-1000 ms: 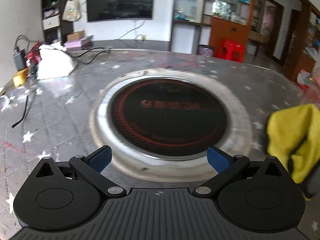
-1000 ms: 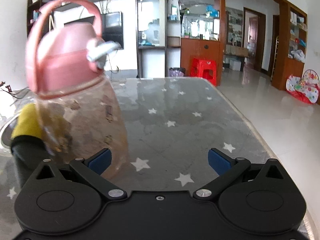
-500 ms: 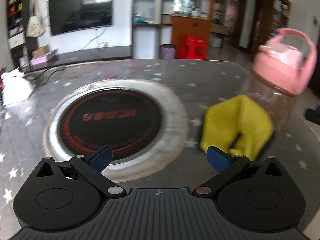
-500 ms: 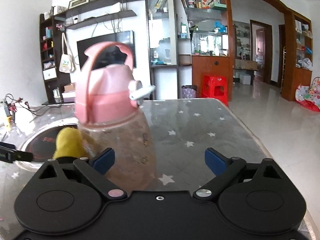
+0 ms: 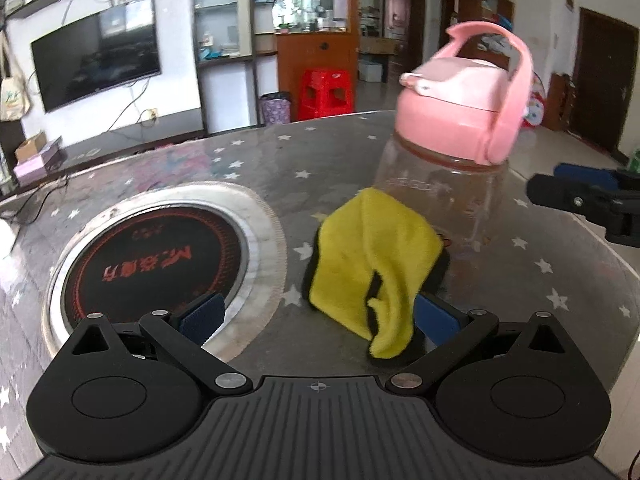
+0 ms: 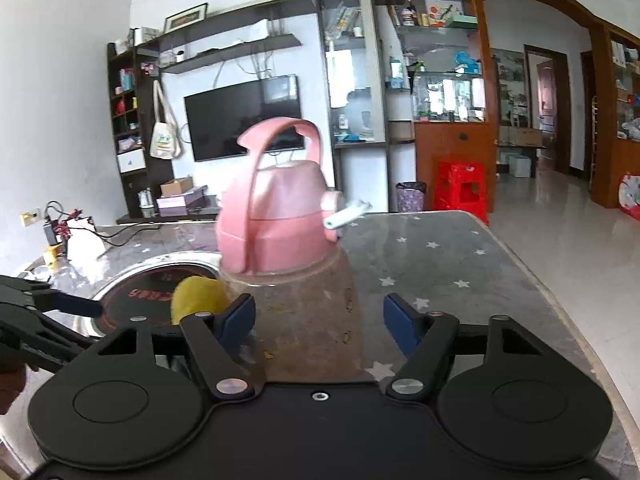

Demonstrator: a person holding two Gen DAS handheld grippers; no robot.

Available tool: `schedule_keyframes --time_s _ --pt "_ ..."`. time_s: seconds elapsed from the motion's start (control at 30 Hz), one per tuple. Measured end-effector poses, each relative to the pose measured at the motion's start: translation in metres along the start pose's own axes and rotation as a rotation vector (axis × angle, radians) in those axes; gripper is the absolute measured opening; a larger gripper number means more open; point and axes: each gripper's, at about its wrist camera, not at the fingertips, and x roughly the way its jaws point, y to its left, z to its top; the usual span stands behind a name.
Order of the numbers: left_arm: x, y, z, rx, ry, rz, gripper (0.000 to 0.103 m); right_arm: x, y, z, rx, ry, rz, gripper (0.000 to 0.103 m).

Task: Clean container
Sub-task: 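Grasp the yellow cloth with the left gripper while the right gripper brings the bottle over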

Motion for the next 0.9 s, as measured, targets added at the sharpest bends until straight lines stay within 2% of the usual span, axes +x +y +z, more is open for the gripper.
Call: schedule_keyframes --time_s 0.2,0.3,0.47,0.53,0.77,0.83,0.9 --pt "0.004 -0.016 0.006 0.045 0.002 -0.045 0.102 -0.006 0.014 0.008 -0.012 -0.026 0.030 0.072" --pt "0.011 -0.024 0.009 0.072 0.009 -0.053 0.102 -0.007 0.016 0.014 -0.015 -0.041 0.033 0.065" --pt "0.024 -0.030 0.014 0.076 0.024 -0.070 0.102 -0.005 0.026 0.022 -0.031 -0.062 0.042 0.061" --pt "0.031 -0.032 0.015 0.085 0.031 -0.074 0.102 -0.004 0.029 0.022 -0.040 -0.072 0.041 0.052" --pt "0.047 -0.037 0.019 0.098 0.057 -0.085 0.101 0.001 0.039 0.030 -0.042 -0.096 0.046 0.050" --pt "0.051 -0.038 0.020 0.101 0.066 -0.082 0.100 0.003 0.041 0.030 -0.041 -0.093 0.044 0.043" --pt "0.054 -0.039 0.020 0.104 0.074 -0.080 0.099 0.006 0.044 0.029 -0.048 -0.087 0.033 0.040"
